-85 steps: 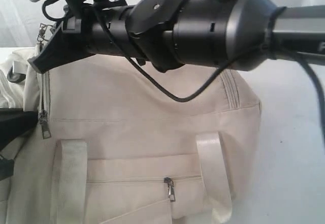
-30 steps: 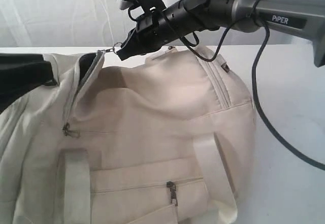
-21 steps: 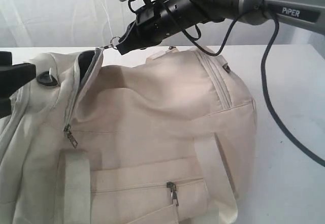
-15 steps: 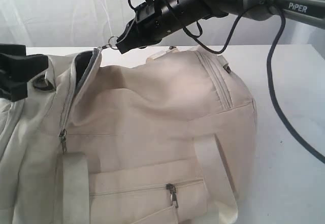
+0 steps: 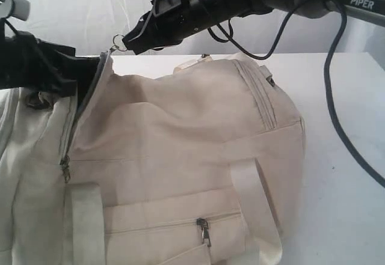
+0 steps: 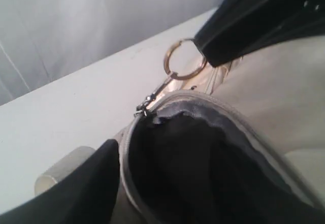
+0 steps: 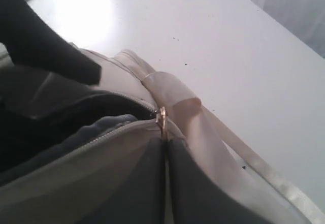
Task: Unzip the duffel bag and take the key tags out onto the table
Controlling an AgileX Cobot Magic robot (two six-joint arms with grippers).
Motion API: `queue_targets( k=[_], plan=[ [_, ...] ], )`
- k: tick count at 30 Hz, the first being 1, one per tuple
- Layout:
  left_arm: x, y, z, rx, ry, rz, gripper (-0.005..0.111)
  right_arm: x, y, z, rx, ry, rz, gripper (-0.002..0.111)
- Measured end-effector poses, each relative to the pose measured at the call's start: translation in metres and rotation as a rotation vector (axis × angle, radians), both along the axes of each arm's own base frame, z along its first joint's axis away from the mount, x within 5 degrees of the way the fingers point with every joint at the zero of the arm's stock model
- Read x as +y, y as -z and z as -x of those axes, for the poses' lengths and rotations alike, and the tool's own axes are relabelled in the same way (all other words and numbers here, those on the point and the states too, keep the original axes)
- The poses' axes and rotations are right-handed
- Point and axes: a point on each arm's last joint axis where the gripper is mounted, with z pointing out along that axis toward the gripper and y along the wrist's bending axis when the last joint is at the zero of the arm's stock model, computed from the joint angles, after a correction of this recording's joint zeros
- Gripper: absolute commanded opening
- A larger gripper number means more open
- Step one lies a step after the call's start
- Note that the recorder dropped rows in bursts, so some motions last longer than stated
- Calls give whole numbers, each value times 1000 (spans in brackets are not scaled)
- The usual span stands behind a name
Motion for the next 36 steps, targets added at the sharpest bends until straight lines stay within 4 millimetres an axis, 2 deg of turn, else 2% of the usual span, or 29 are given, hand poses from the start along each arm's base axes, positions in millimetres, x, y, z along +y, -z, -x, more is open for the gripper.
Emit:
queue_targets(
  k=[3,6,11,13,20,25,30,32,36],
  plan=[
    [-5,8,-8,5,10,-70,57,0,-2,1,-8,-9,-5,0],
    [-2,12,-14,11,-38,-131,49,0,-2,1,-8,-11,-5,0],
    [2,14,-16,11,-74,-174,12,0,-2,1,-9,-15,-4,0],
    [2,14,-16,6,-69,-187,1,0,-2,1,-9,-15,-4,0],
    [2,14,-16,7,-68,-188,0,0,-3,-4,-41,34,-16,0],
    [6,15,-18,9,-114,-220,0,-6,-15,-19,-142,189,-59,0],
    [12,3,-13,-25,-169,-239,0,-10,-18,-26,-190,252,-65,0],
    [12,-2,-10,-46,-164,-243,0,-9,-16,-23,-176,216,-50,4],
    [11,-10,-3,-92,-108,-292,0,-9,-5,-14,-154,94,44,23]
  ],
)
